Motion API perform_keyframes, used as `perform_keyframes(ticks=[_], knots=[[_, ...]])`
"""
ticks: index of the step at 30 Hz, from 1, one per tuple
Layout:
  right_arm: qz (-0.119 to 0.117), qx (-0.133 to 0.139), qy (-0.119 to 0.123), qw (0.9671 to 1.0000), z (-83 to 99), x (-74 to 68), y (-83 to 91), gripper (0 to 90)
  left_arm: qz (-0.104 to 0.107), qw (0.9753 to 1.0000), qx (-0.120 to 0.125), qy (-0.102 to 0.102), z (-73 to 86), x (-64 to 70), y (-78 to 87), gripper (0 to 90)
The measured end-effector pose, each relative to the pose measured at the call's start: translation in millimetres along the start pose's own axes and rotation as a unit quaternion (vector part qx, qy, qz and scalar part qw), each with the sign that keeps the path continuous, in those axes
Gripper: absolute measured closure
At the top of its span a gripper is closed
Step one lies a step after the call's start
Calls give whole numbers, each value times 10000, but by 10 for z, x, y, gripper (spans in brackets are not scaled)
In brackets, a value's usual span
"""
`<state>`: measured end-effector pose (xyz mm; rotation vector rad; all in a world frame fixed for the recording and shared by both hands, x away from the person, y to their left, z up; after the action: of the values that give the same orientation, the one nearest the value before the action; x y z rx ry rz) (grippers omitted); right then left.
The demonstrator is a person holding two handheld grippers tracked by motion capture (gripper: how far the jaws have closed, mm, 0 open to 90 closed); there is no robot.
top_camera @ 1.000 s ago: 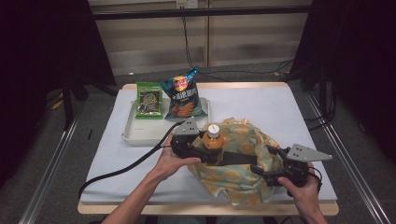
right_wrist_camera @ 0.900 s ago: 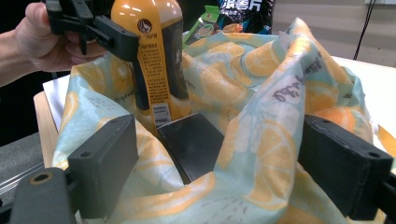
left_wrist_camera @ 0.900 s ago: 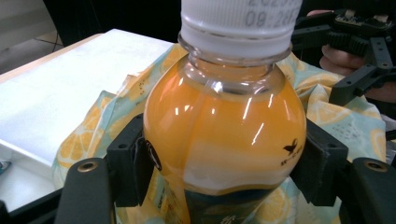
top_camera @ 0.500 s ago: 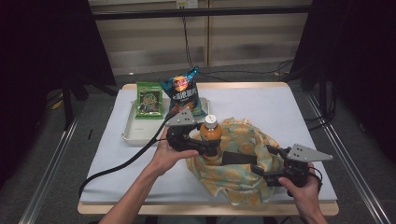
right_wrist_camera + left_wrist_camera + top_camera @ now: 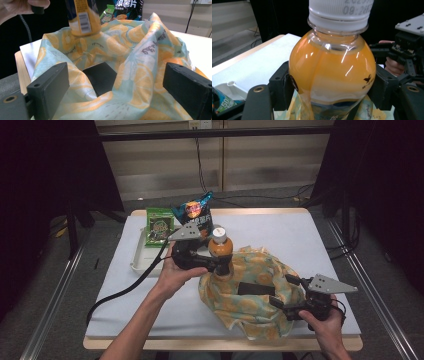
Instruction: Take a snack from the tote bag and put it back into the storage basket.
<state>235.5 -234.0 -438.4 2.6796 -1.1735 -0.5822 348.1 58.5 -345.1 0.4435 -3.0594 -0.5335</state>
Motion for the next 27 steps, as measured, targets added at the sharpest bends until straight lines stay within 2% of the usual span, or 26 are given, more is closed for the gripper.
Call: perform_keyframes(ticks=[5, 12, 16, 22, 23, 27], knots=[[-21, 6, -5, 10000, 0, -4, -8, 60, -80, 10000, 54, 14, -39, -66, 53, 313], [-30, -40, 5, 10000, 12, -6, -13, 50, -335, 9994, 22, 74, -79, -193, 124, 313], [-32, -36, 3, 10000, 9, -6, -16, 51, -484, 9987, 27, 160, -97, -274, 160, 313], [-36, -14, 37, 10000, 6, 1, -11, 55, -743, 9971, -49, 171, -80, -378, 153, 313], [-53, -1, 40, 10000, 6, -1, -12, 55, -770, 9969, -98, 160, -76, -393, 156, 313], [-49, 6, 42, 10000, 7, -1, -9, 54, -842, 9962, -43, 209, -59, -447, 174, 313]])
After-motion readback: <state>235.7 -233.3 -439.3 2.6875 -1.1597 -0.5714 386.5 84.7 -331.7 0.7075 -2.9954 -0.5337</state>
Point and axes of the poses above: each handheld gripper's, and its own axes: y roughly backward along the jaws, z roughly out of its underside, x roughly to its right, the point moved 3 cm from there along -y, roughly forward along the jaws, and after that the axes turned 10 degrees about -y, right-handed, at the moved point
